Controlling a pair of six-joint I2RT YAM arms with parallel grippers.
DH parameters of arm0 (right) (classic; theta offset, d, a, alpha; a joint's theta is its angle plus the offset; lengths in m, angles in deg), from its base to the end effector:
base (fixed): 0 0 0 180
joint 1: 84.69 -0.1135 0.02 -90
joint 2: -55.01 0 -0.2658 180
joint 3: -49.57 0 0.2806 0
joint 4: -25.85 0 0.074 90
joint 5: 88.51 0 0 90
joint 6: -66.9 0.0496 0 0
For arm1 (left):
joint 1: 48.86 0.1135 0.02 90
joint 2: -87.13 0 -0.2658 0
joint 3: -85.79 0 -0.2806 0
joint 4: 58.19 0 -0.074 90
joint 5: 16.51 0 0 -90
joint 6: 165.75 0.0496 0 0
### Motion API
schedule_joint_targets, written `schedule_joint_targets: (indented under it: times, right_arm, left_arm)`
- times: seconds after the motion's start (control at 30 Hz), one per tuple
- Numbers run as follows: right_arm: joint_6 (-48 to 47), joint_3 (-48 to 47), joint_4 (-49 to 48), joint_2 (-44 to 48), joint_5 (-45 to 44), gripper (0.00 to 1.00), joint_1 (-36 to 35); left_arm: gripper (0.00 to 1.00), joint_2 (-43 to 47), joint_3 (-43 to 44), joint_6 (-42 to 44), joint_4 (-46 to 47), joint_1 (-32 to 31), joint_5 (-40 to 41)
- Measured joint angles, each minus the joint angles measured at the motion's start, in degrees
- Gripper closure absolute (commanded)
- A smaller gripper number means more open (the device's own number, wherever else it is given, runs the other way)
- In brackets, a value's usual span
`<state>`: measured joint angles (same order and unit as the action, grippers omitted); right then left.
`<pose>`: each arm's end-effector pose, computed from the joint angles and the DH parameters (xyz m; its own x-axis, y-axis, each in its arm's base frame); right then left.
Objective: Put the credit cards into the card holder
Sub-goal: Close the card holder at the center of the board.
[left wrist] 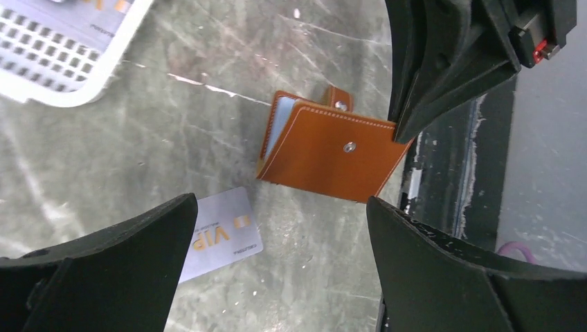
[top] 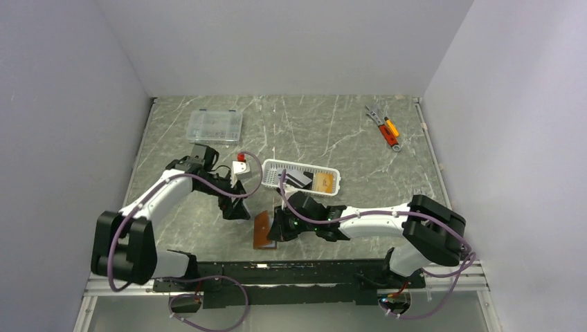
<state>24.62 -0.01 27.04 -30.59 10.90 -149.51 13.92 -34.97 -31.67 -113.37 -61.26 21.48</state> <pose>0.1307 0.2971 0.1392 -0.8746 -0.1448 -0.4626 -0.4475 0.6080 0.6558 0.2384 -0.0924 0.2025 -0.3731 0.5205 -0.7680 0.9267 0.2490 -0.2815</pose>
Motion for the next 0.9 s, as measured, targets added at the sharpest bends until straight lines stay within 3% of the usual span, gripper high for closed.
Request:
schedule_joint_targets:
  times: [0.13, 0.5, 0.73, 0.9]
  right_arm:
    - [-0.9, -2.1, 2.1, 0.0, -1.5, 1.00, -0.9]
    - [-6.2, -7.7, 11.2, -0.8, -3.1, 1.00, -1.8]
    - [-7.8, -8.5, 12.5, -1.0, -3.0, 1.00, -1.8]
    - [-8.5, -8.5, 12.5, -1.1, -2.9, 1.00, -1.8]
  left_arm:
    - [0.01, -6.6, 3.2, 5.7, -4.2, -0.4, -3.3]
    - [0.01, -16.4, 12.0, 24.3, -16.3, -1.7, -8.8]
    - [0.18, -20.1, 13.9, 28.4, -17.6, -6.1, -7.9]
    - [0.22, -25.4, 20.1, 30.7, -19.8, -7.6, -7.4]
